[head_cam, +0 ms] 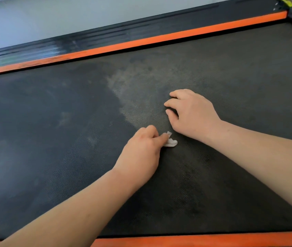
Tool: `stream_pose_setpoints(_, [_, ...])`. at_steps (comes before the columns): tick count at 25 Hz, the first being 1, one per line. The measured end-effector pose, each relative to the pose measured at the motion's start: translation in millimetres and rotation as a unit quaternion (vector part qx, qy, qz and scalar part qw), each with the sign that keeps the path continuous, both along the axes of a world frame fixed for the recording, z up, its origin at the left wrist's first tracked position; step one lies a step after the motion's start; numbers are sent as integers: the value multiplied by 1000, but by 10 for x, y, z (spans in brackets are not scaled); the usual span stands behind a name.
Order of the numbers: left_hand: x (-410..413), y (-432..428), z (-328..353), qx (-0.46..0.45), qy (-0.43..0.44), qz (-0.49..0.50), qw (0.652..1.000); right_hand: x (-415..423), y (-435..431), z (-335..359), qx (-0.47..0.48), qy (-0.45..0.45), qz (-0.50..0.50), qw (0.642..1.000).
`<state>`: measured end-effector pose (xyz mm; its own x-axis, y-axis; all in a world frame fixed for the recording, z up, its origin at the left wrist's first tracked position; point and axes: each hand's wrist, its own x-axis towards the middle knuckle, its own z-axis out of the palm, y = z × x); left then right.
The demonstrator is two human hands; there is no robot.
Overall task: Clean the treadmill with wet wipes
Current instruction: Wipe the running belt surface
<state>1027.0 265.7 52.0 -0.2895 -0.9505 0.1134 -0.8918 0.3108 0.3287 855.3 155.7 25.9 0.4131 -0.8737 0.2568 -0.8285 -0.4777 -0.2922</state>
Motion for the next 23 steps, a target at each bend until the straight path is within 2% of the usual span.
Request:
stream_pose_setpoints(4, [179,-254,-28,2,47,101,994,36,-166,-16,-11,14,-7,1000])
stream_pose_setpoints(7, [113,-262,-70,36,24,100,994,56,-221,-51,-27,15,-14,999])
stream_pose_setpoints(11, [364,-428,15,46,2,46,998,209,-241,-132,-43,47,14,998])
stream_pose_setpoints(15, [860,-828,2,21,-18,209,977,211,-240,-102,-35,80,6,996])
stream_pose_setpoints(16, [775,-812,-21,31,-30,209,977,230,-233,-90,-32,84,2,996])
stream_pose_setpoints(20, [390,-504,-42,71,-28,32,997,305,-237,-84,-23,104,-3,994])
stream_pose_setpoints(21, [501,-591,-27,72,-18,36,997,291,-240,-88,-25,105,2,994])
stream_pose_setpoints(23, [805,-837,-7,58,-20,140,988,247,-245,-95,-28,109,11,994])
